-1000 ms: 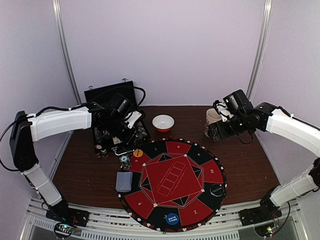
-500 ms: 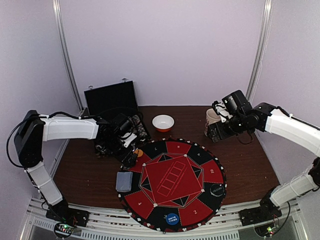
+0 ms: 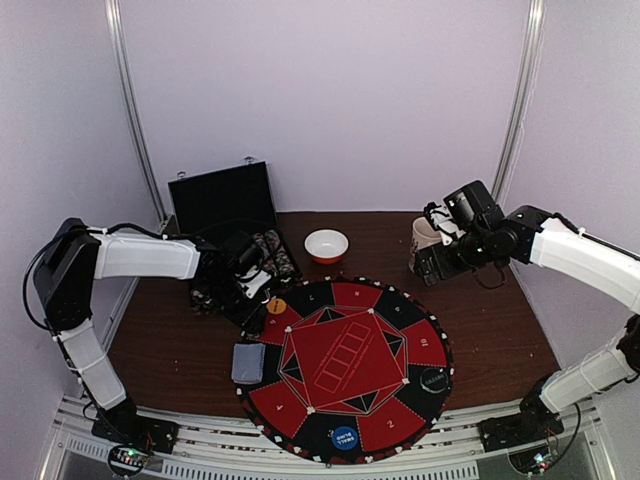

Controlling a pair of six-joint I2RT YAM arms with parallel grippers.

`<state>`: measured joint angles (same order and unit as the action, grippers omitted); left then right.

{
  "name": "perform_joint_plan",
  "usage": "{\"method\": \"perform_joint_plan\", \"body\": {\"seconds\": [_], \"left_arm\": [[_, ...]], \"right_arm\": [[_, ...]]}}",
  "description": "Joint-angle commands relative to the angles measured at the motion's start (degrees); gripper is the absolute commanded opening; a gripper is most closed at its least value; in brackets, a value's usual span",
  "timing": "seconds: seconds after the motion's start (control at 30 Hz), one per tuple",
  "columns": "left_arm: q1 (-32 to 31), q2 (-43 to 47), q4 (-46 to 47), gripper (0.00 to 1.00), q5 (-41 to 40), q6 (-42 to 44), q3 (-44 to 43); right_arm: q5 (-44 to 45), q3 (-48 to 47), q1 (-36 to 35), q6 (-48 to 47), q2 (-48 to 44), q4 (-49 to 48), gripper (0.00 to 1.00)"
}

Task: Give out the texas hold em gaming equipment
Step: Pick up the pile of poker chips from the pile of poker chips.

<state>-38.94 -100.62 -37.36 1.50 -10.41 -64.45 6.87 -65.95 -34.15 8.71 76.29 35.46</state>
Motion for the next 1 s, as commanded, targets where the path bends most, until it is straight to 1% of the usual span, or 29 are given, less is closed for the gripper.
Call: {"method": "perform_joint_plan", "body": {"seconds": [0.0,0.1,0.17,0.2,0.3,0.43,0.53,0.77,0.87,0.93,0.97], "left_arm": [[0.4,0.0,1.7,0.59,2.9,1.0,0.8],[0.4,0.0,1.8,0.46,3.0,1.3,1.3],[0.4,0.0,1.8,0.30,2.9,1.4,1.3],[0.4,0.0,1.8,0.24,2.8,1.4,1.3],[0.4,0.2,1.6,0.00,2.7,1.5,1.1],[0.4,1.5,0.8,0.00,1.2,1.6,-0.2],[0.4,2.0,-1.8,0.00,-1.2,1.9,-3.0],[0.1,2.5,-5.0,0.00,-1.2,2.5,-6.6],[-1.7,2.7,-6.3,0.00,-0.7,2.3,-7.9],[-4.4,2.5,-8.2,0.00,-0.7,2.2,-9.5],[-6.7,2.3,-9.8,0.00,-0.6,2.1,-10.3]], "right_arm": [[0.9,0.6,-0.4,-0.6,0.3,0.8,1.00],[0.9,0.4,-0.4,-0.7,0.4,1.0,1.00],[0.9,0.2,-0.4,-0.7,0.4,0.9,1.00],[1.0,0.2,-0.4,-0.7,0.4,1.1,1.00],[1.1,0.0,-0.4,-0.7,0.3,1.2,1.00],[1.1,-0.1,-0.4,-0.7,0.3,1.5,1.00],[1.0,-0.3,-0.4,-0.7,0.1,1.5,1.00],[0.9,-0.7,-0.4,-0.7,0.1,1.6,1.00],[0.7,-0.8,-0.4,-0.8,-0.1,1.6,1.00],[0.7,-1.0,-0.4,-0.7,-0.2,1.6,1.00],[1.0,-1.1,-0.4,-0.6,-0.2,1.6,1.00]]}}
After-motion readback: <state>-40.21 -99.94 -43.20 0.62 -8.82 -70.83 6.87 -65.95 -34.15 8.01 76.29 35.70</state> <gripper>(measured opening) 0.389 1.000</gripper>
